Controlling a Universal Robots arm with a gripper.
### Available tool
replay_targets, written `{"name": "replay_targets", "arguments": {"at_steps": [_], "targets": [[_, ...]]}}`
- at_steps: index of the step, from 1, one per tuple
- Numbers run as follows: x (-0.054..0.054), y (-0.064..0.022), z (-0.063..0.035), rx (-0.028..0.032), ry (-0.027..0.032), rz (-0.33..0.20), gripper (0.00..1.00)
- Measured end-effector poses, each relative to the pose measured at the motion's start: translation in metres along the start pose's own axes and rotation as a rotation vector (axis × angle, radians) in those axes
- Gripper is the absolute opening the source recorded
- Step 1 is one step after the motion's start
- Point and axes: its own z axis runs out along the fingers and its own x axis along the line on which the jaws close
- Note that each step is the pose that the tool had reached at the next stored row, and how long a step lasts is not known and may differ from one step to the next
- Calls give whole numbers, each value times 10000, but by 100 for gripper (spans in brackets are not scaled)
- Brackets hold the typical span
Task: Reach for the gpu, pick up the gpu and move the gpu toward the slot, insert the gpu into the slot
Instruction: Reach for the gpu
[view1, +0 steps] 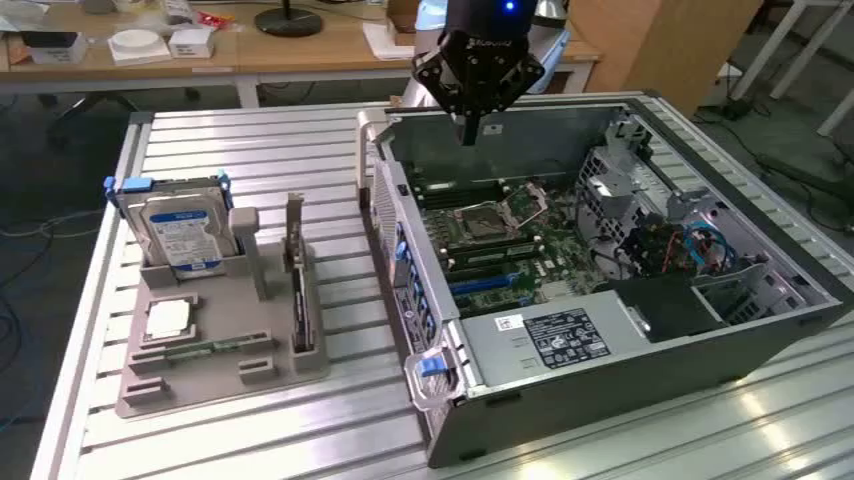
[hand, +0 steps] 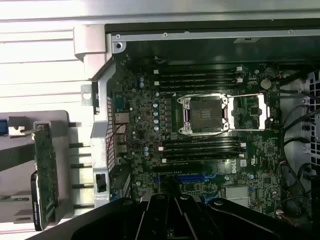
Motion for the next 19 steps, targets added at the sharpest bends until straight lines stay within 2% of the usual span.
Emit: {"name": "replay_targets", "arguments": {"at_steps": [15,19], "targets": [[25,-2,-1,0,0,0,10],[61,-5,-2,1,0,1,10]]}}
